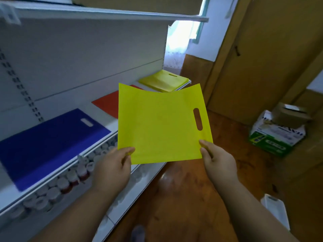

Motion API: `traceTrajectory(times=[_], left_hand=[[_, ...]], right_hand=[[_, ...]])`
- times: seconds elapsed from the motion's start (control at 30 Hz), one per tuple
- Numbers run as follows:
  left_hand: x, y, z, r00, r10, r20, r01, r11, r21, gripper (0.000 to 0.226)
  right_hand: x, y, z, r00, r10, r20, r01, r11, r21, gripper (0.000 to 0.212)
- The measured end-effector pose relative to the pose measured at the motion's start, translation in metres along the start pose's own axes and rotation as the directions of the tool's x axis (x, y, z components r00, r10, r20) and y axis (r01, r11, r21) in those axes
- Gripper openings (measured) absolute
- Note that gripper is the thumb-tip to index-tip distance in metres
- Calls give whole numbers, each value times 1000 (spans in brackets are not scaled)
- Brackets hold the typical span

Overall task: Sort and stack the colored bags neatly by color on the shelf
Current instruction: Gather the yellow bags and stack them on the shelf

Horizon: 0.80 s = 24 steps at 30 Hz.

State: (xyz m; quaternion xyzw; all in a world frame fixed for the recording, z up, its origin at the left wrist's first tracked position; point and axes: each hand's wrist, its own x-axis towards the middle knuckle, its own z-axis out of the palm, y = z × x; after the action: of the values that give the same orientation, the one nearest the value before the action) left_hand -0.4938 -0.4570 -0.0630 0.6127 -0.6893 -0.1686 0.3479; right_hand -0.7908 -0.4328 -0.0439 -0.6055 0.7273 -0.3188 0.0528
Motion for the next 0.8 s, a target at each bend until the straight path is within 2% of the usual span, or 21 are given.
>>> traceTrajectory(times=[0.13, 0.33, 0.43, 0.6, 0.7, 0.8], left_hand=[[92, -3, 42, 1000, 19, 23, -18, 1000, -23, 30], [202, 41, 106, 995, 39, 87, -36, 998, -44, 29], [245, 54, 136, 994, 70, 88, -69, 997, -14, 38], [312, 74, 203, 997, -29, 65, 26, 999, 34, 30], [340, 86, 232, 991, -136, 11, 135, 988, 79, 31], [362, 97, 247, 958, -277, -76, 283, 956, 83, 31]], right_hand=[[76, 14, 20, 1000, 30, -6, -30, 999, -25, 32], [182, 62, 14, 996, 80, -28, -83, 988, -129, 33], [226, 91, 26, 997, 61, -43, -67, 982, -177, 32], [333, 147, 56, 999, -26, -39, 19, 982, -186, 30], [402, 167, 73, 995, -75, 63, 85, 982, -167, 30], [466, 174, 91, 971, -186, 149, 204, 971, -121, 30]])
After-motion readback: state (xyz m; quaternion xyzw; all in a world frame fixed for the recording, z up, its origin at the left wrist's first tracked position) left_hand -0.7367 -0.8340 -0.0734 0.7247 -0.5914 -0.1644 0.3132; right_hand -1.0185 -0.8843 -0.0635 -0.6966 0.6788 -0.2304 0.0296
